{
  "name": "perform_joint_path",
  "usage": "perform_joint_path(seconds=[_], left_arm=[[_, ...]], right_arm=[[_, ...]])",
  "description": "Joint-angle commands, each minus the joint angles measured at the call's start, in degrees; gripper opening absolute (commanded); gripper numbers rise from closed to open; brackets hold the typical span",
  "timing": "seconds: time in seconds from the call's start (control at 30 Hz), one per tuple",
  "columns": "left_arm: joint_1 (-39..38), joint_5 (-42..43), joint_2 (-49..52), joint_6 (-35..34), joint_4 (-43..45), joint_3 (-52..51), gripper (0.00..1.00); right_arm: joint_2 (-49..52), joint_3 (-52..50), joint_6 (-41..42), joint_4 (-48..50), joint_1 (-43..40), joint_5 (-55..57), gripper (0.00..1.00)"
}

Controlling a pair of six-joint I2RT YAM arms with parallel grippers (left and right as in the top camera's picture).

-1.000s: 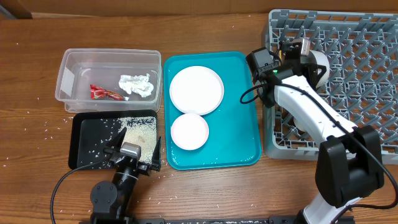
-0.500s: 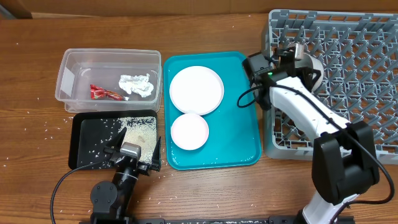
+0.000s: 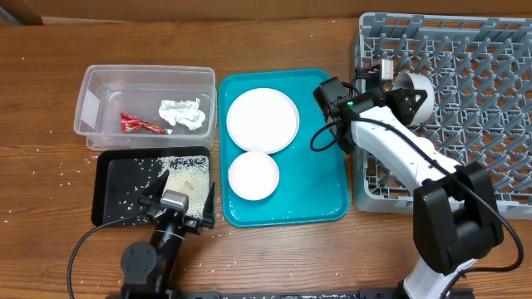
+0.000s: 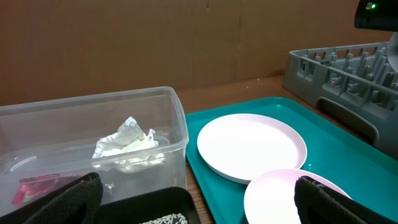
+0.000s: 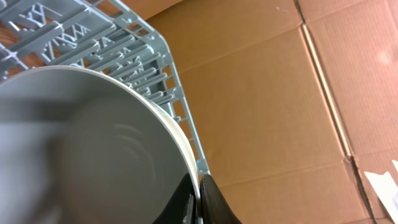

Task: Sort waste into correct bins and load items into the dishwasher
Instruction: 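Reach the right gripper down to the small white plate's rim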

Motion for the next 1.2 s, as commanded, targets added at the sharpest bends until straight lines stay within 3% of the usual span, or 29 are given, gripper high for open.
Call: perform_joint_path(seconds=[0.0,0.5,0.93,1.03,1.07,1.17], left_arm=[[0.4,0.9,-0.3,0.5,0.2,-0.4,1.00],[0.4,0.9,-0.3,0.5,0.2,-0.4,1.00],[0.4,0.9,-0.3,0.5,0.2,-0.4,1.00],[0.4,0.9,-0.3,0.5,0.2,-0.4,1.00],[0.4,0.9,-0.3,0.5,0.2,-0.4,1.00],[0.4,0.9,-0.3,0.5,0.2,-0.4,1.00]], right_arm=[[0.3,-0.2,0.0,-0.1,-0.3,0.1,0.04],[0.3,-0.3,-3.2,0.8,-4.3,-8.5,0.04],[4.6,-0.3,-2.7,-2.9,1.7,-7.5,0.04],[4.3,-0.3,-2.7,-4.0,2.3,-5.1,0.10],[4.1,-0.2,-2.7,-4.2,2.7,-4.7,0.17],[3.3,-0.2,-2.7,-4.8,4.5,-4.1,0.25]])
